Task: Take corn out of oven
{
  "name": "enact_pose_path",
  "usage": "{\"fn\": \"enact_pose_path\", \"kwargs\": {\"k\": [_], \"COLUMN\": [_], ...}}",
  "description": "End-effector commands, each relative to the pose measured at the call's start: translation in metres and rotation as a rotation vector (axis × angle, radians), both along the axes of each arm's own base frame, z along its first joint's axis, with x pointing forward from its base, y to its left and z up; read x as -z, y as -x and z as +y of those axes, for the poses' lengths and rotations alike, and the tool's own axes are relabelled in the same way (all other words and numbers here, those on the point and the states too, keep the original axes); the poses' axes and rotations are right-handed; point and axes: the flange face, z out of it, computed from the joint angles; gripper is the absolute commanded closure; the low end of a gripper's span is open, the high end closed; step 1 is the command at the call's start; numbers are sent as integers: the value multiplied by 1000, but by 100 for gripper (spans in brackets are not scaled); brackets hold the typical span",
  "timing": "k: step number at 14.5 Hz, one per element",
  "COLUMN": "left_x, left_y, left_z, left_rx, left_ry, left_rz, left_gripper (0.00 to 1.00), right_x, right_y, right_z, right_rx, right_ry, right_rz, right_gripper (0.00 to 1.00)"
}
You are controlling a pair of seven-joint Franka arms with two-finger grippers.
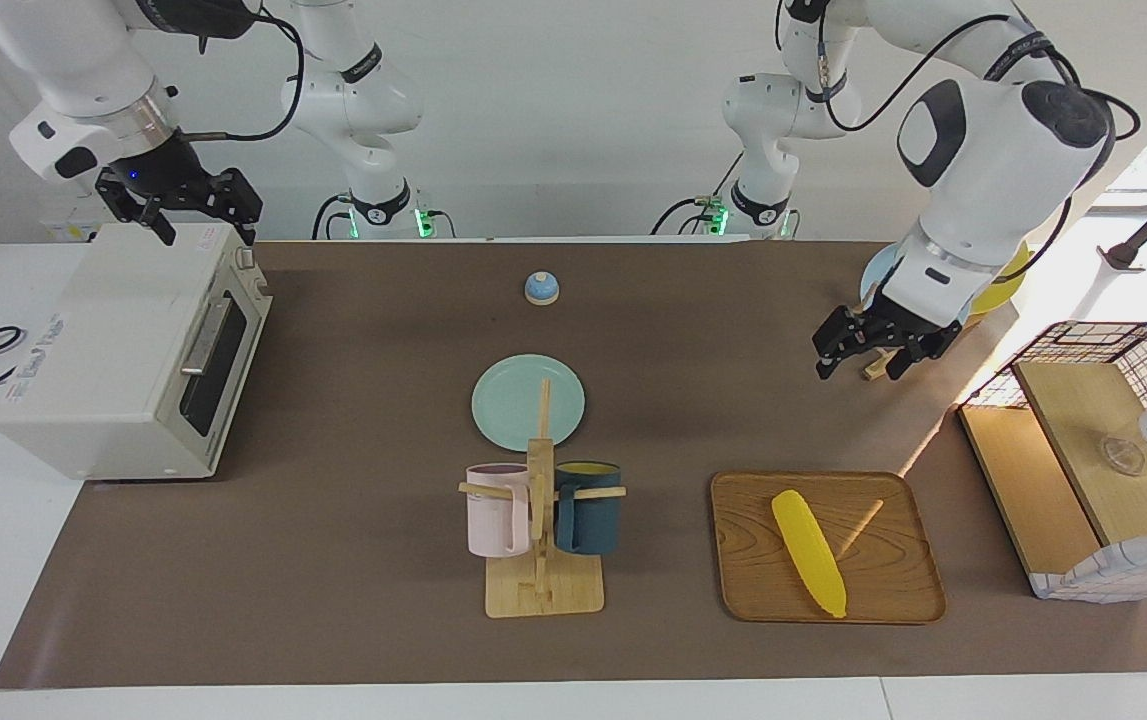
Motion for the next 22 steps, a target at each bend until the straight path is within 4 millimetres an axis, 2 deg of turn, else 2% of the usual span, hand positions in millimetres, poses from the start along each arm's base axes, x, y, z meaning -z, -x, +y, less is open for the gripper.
{"fn": "enact_pose_path", "kwargs": {"k": [1, 3, 5, 8, 12, 14, 17, 20, 22], "left_x": [-35, -51, -53, -41, -43, -51, -56, -56, -56], "left_y": [40, 58, 70, 81, 81, 89, 92, 85, 88], "left_z": [11, 15, 16, 17, 20, 18, 22, 20, 20], "left_rx": [9, 17, 17, 14, 12, 20, 17, 27, 26], "left_ry": [-35, -39, -43, -47, -47, -50, -125, -126, -126], "left_rz": [47, 72, 106, 136, 131, 122, 113, 68, 70], "left_gripper": [0, 0, 0, 0, 0, 0, 0, 0, 0], "right_x": [-3, -3, -4, -6, -6, -9, -10, 0, 7], "right_y": [-1, -4, -4, -3, -4, -2, 0, 1, 5], "right_z": [0, -1, -1, -1, -2, 9, 10, 3, 8], "right_rx": [-18, -18, -18, -16, -11, -29, -31, -19, -30], "right_ry": [-25, -22, -21, -10, -30, -28, -27, -27, -30], "right_rz": [1, -14, -17, -23, -26, -26, -24, -32, -32], "right_gripper": [0, 0, 0, 0, 0, 0, 0, 0, 0]}}
